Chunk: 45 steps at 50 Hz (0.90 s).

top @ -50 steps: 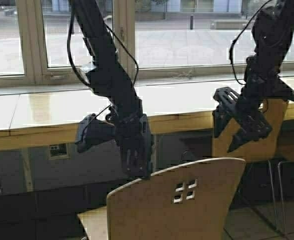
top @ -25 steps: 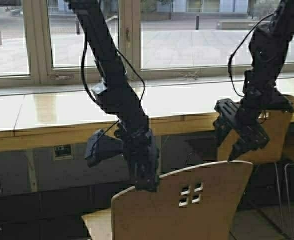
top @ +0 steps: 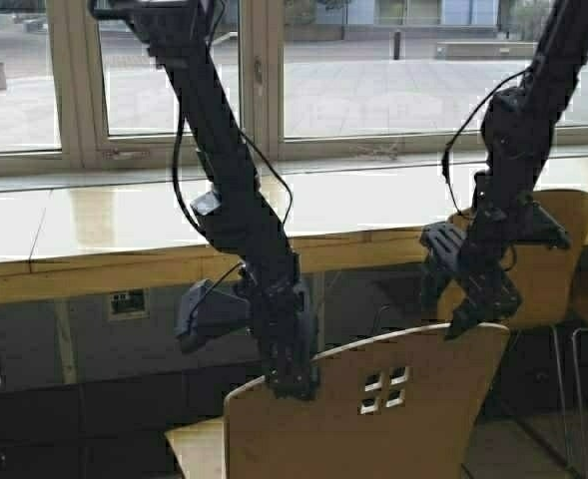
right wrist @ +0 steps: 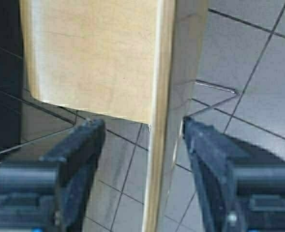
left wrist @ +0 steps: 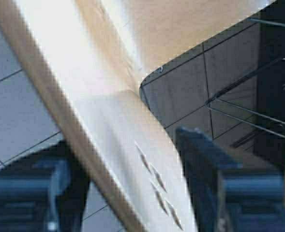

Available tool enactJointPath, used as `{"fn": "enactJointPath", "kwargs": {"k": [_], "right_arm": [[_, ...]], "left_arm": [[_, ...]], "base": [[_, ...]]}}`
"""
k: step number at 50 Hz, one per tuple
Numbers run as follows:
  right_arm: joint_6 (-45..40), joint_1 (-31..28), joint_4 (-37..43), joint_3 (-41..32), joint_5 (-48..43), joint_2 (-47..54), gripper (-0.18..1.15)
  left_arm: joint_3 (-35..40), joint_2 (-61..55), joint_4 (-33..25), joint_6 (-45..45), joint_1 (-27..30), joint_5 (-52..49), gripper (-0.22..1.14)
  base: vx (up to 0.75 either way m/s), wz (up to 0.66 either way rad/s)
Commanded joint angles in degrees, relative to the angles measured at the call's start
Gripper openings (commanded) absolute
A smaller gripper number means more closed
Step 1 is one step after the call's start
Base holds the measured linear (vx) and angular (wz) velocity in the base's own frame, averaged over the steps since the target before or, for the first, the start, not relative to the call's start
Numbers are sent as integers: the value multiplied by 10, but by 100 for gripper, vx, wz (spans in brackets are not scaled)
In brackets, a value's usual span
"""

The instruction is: Push the chairs under the table

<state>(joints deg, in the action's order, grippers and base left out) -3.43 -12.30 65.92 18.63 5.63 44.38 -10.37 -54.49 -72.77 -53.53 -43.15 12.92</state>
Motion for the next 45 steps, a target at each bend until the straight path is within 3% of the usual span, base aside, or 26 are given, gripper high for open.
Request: {"fn": "enactJointPath", "kwargs": {"k": [1,16,24,29,40,45], "right_arm": [[0,2,1,-31,8,18,88],[3,8,-2,-113,58,107,88],[4,8,-12,-152,96,133,81],[4,9,-23,-156,97,134,65],[4,13,-40,-158,110,135,8],[4,13,-43,-158,117,136,1]], "left_arm": [[26,-5,2,3,5,-2,86],[46,-41,2,3,17,-5,85],[62,-51,2,4,23,-5,76],[74,-57,2,5,25,-5,59],[78,-62,-1,4,32,-5,3],[71,-58,-1,4,38,-5,-1]], "base": [[0,0],[0,0],[0,1],[1,2],[0,1],[0,3]]}}
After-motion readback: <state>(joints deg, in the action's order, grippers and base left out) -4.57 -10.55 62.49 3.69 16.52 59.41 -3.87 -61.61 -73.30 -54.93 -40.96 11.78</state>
